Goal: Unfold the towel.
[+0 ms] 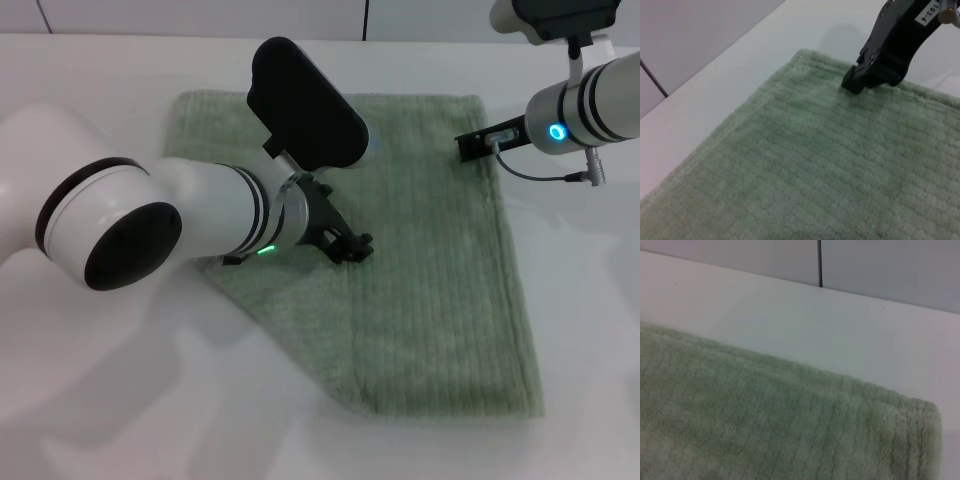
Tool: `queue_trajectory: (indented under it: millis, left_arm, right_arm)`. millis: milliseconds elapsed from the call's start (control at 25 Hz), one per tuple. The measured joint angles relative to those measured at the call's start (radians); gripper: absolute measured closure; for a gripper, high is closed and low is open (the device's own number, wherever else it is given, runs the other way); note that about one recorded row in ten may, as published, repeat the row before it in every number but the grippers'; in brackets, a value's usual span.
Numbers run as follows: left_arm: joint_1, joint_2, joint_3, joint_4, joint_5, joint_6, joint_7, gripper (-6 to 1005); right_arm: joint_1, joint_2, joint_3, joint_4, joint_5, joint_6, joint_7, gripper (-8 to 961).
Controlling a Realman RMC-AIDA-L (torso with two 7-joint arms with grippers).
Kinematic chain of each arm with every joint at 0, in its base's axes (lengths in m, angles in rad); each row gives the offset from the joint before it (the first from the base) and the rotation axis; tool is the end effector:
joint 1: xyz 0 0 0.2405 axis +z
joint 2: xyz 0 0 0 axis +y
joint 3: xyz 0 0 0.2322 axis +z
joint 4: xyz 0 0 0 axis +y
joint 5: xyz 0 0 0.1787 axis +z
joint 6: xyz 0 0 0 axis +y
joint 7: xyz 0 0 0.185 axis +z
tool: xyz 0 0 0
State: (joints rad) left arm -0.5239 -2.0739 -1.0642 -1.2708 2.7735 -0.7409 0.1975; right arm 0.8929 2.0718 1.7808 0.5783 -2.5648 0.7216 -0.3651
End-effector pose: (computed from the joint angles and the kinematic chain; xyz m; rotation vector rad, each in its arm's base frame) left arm -0.1551 0.3337 -0.1178 -2.4747 -0.4498 0.2229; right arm 0.2130 0.4236 -0.0668 -2.1631 1.1470 -0.1372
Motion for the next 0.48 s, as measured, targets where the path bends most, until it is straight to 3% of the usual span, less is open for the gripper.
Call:
queue_trajectory:
  millis: [480]
  left_arm:
    - [-0.015, 0.000, -0.008, 0.015, 0.001, -0.002, -0.011, 218]
  right_arm:
    - [0.001, 0.001, 0.000, 0.001, 0.000, 0.005, 0.000, 955]
